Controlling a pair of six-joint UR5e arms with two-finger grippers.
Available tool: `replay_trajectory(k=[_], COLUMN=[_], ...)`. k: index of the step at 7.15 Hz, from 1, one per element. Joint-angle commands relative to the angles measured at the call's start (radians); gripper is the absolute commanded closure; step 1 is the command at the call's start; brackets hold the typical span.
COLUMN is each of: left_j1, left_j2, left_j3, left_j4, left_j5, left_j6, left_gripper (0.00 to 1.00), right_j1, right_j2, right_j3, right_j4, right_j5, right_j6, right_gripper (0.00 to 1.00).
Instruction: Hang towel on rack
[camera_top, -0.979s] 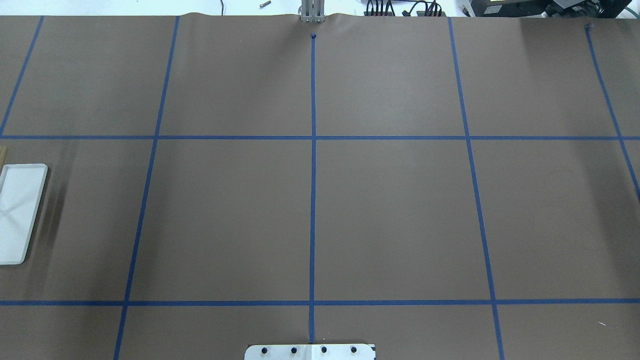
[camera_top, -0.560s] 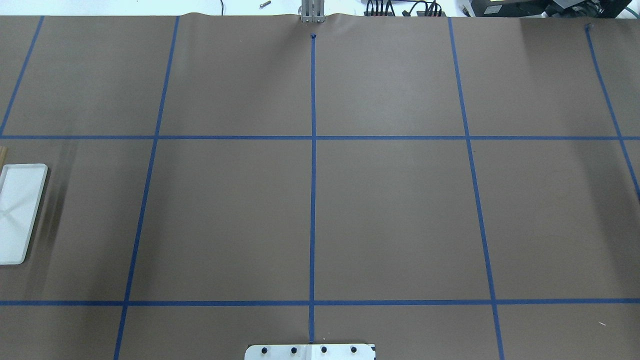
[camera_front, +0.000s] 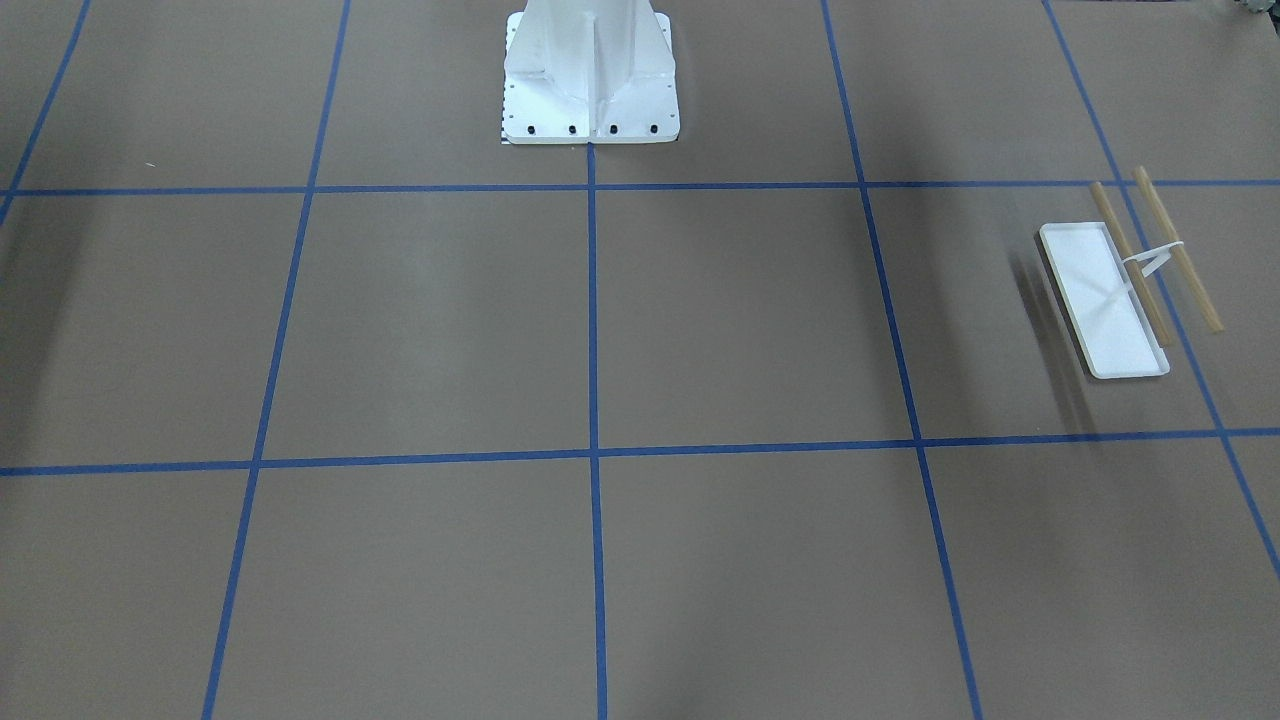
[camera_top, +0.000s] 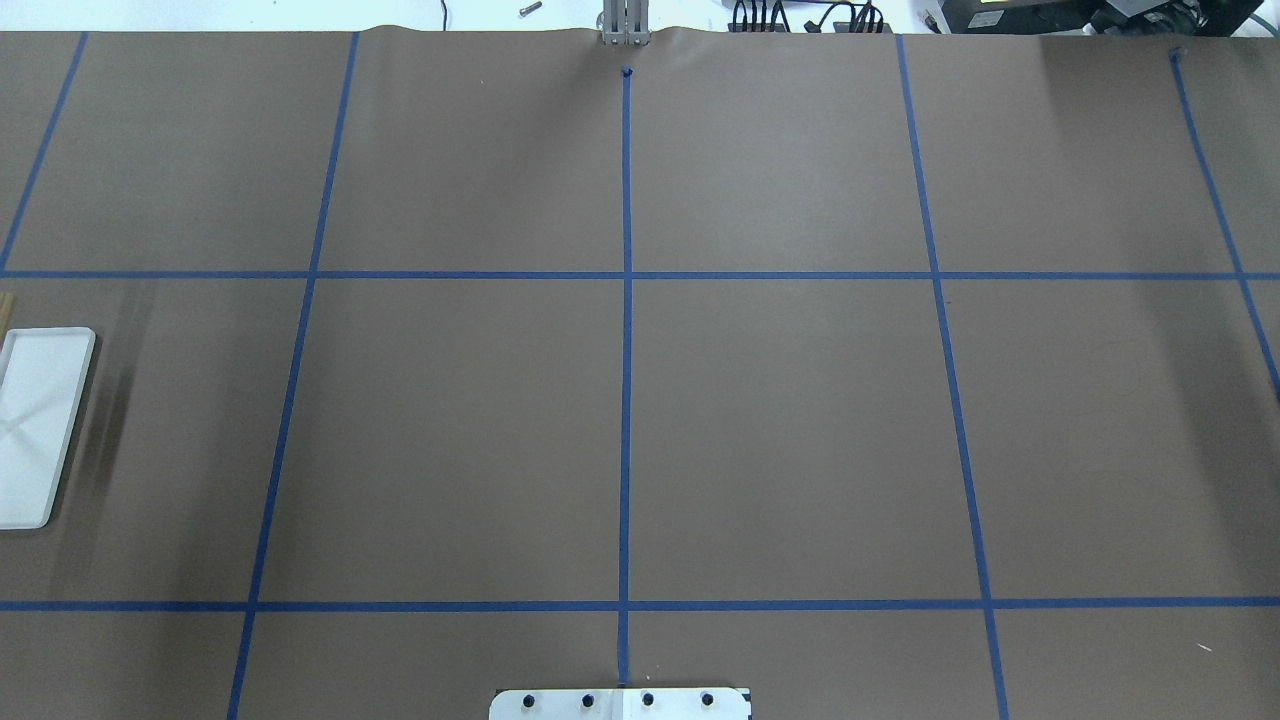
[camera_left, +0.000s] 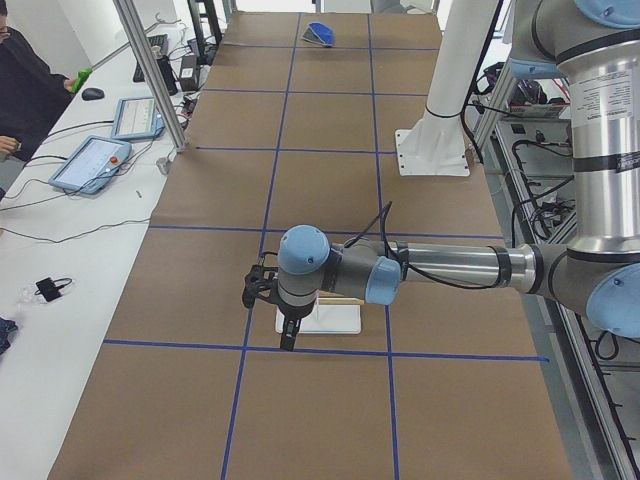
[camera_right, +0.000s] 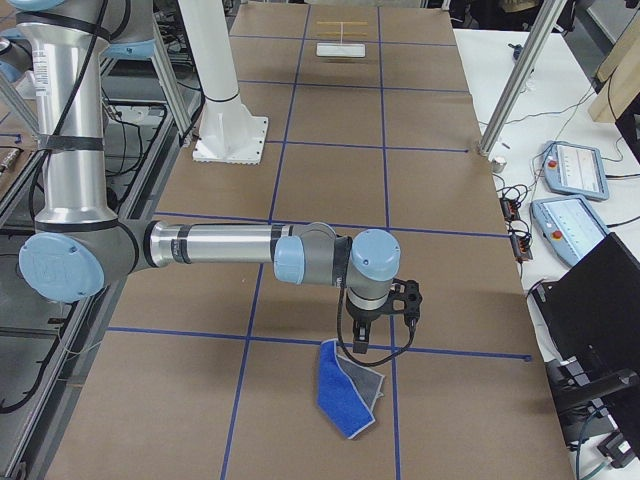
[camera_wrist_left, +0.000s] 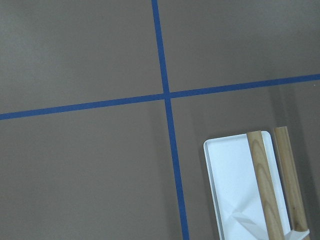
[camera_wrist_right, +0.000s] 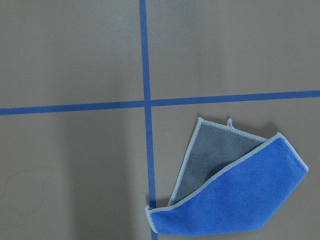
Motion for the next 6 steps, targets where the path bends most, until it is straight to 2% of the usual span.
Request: replay_trajectory(k=[1, 6], left_j1=[-0.001, 0.001], left_j2=[0.005, -0.006], left_j3=[-0.006, -0.004], left_j4=[-0.008, -0.001], left_j5=[0.035, 0.028], left_j6=[0.001, -0.011], left_gripper=[0.02, 0.01], right_j1=[0.0, 0.0], right_j2=[-0.003, -0.005], right_j3=[0.01, 0.027], right_j4=[-0.001, -0.001], right_j5=[-0.01, -0.013], right_j6=[-0.003, -0.013], right_gripper=[0.0, 0.0])
